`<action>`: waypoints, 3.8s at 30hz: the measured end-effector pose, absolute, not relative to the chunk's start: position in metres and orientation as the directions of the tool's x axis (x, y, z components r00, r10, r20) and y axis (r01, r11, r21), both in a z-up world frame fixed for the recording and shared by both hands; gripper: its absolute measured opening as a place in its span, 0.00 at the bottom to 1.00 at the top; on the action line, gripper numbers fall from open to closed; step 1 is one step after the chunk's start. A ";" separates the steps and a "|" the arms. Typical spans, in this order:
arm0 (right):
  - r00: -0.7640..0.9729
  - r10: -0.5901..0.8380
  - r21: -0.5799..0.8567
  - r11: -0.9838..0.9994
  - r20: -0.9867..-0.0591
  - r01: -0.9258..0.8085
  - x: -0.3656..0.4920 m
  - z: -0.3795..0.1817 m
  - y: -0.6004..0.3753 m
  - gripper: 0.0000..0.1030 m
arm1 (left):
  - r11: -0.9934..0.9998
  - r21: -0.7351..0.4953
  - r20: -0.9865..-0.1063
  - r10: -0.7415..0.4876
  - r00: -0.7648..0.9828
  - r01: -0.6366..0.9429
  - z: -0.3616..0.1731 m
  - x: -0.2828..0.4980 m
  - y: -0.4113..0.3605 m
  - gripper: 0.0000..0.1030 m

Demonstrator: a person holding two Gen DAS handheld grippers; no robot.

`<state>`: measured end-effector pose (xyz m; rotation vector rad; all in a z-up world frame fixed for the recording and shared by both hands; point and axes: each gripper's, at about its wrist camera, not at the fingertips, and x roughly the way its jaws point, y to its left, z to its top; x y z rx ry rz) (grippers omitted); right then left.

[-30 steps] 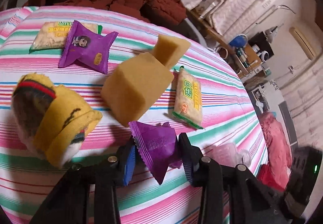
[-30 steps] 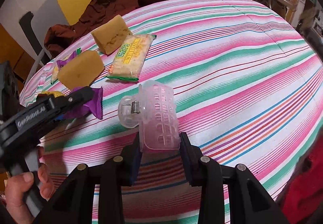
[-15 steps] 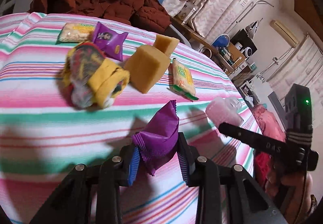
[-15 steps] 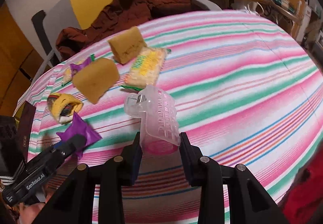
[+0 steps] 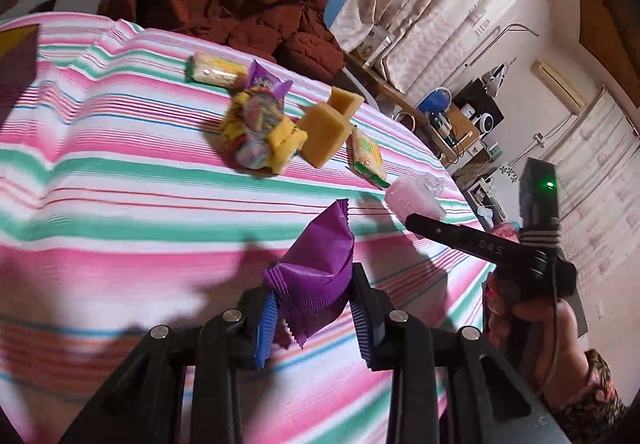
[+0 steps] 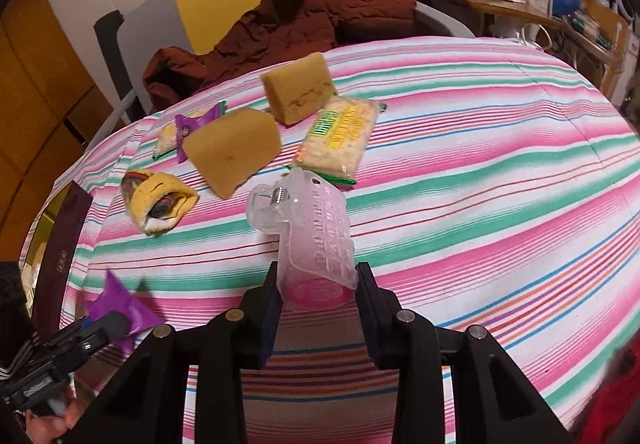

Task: Organize objects
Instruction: 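Grasp the purple wrapped packet with the left gripper while the right holds the roller, then carry both into the tray and open both grippers to release them, then withdraw both grippers from the tray toward the remaining items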

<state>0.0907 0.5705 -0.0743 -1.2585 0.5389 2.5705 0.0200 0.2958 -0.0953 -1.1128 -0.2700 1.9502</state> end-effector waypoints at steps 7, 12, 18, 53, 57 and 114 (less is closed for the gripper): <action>-0.647 0.015 0.221 -0.934 -0.762 -0.282 0.089 -0.073 0.551 0.34 | -0.611 -0.492 -0.573 0.763 -0.298 -0.620 -0.074 0.042 0.258 0.32; -0.697 0.031 0.138 -0.973 -0.716 -0.185 0.088 -0.063 0.522 0.34 | -0.612 -0.505 -0.542 0.773 -0.329 -0.609 -0.062 0.044 0.228 0.32; -0.717 -0.021 0.145 -0.983 -0.697 -0.112 0.086 -0.056 0.498 0.34 | -0.630 -0.547 -0.502 0.774 -0.386 -0.552 -0.050 0.039 0.183 0.32; -0.637 -0.306 0.248 -0.952 -0.707 0.182 -0.055 -0.028 0.214 0.34 | -0.828 -0.545 -0.569 0.482 -0.666 -0.134 -0.061 -0.049 -0.041 0.32; -0.625 -0.260 0.217 -0.965 -0.736 0.146 -0.072 -0.040 0.205 0.35 | -0.848 -0.517 -0.595 0.456 -0.662 -0.119 -0.068 -0.049 -0.044 0.32; -0.699 -0.071 0.272 -0.945 -0.711 -0.181 0.069 -0.067 0.384 0.70 | -0.796 -0.326 -0.592 0.592 -0.546 -0.509 -0.021 0.053 0.120 0.49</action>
